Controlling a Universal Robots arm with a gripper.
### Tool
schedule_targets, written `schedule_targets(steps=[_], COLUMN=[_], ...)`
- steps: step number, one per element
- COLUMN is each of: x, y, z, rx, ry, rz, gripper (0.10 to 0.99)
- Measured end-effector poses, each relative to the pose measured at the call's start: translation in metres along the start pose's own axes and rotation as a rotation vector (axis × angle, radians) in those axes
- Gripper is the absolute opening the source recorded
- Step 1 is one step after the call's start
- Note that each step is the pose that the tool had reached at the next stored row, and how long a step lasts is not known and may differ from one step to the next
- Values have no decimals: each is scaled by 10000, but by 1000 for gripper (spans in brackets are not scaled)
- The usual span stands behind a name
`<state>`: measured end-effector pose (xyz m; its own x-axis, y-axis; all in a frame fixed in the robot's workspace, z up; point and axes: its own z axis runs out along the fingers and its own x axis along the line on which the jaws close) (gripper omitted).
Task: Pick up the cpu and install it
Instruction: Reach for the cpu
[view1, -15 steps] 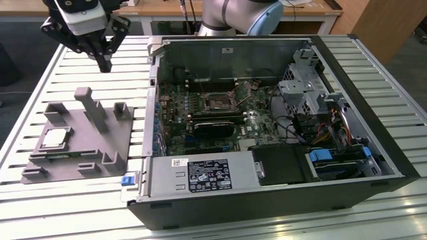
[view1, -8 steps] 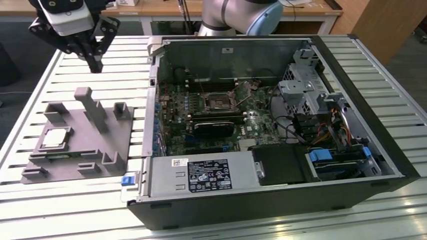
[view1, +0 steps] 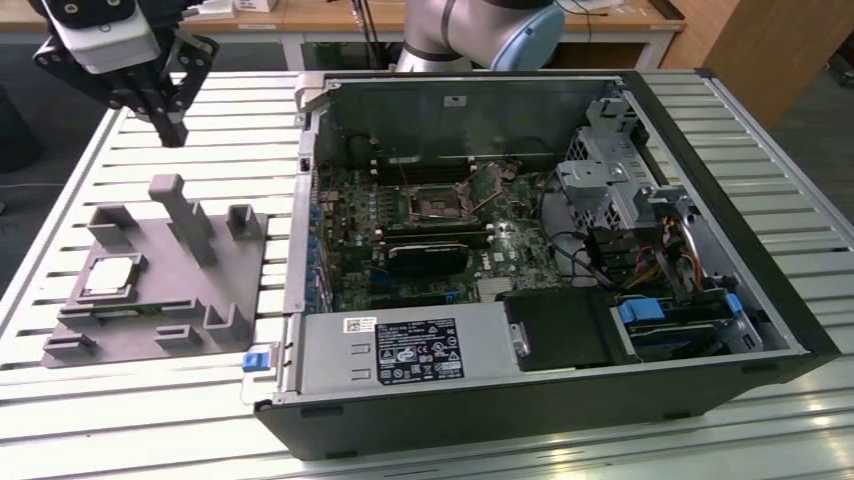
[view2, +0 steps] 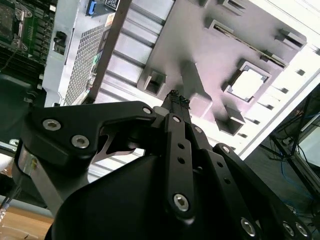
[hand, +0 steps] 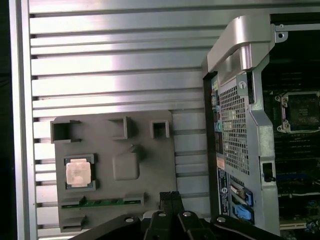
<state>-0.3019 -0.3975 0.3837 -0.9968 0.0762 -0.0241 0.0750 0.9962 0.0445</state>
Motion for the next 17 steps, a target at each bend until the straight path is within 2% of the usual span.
schedule_targets(steps=[12,17], x=[242,410], y=[-19,-31], z=[6,5], rx=[0,0], ry=[0,1], rz=[0,1], gripper=[106,106])
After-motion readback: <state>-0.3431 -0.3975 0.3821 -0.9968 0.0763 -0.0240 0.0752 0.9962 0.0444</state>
